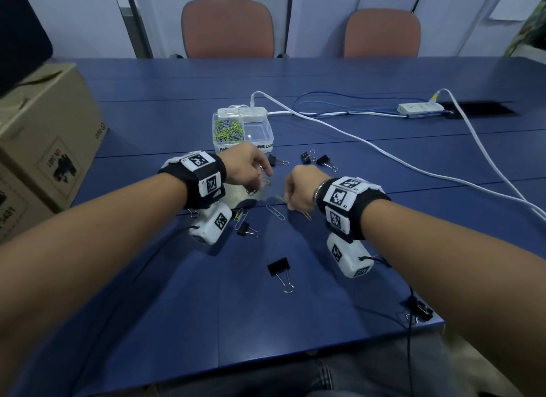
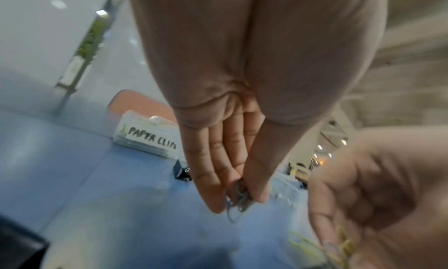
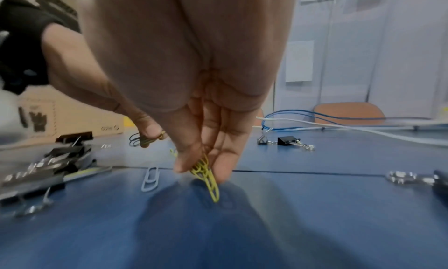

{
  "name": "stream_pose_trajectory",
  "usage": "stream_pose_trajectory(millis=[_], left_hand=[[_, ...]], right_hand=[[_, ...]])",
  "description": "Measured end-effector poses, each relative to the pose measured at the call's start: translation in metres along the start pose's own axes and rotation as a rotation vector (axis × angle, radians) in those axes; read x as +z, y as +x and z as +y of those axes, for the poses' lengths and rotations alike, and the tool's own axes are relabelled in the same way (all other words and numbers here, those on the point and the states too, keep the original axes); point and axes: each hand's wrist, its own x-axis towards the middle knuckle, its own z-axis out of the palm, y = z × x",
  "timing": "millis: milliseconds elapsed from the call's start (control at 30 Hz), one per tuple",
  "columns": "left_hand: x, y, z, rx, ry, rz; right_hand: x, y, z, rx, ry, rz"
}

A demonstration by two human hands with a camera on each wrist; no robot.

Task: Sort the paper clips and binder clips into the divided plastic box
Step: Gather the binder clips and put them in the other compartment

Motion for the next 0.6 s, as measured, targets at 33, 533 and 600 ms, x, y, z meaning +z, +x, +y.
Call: stream_pose_trajectory(millis=[33, 533, 600], left_hand=[[-0.002, -0.001, -0.001, -0.021, -0.102, 0.018], [-0.020, -0.003, -0.008, -0.276, -0.815, -0.013], [-0.020, -0.003, -0.006, -0.309, -0.847, -0.057]], right_hand=[[-0.003, 0.002, 0.002, 0.030, 0.073, 0.023], [-0.021, 0.019, 0.006, 0.461, 1.580, -0.147], [-0.021, 0.018, 0.006, 0.491, 1.585, -0.177]])
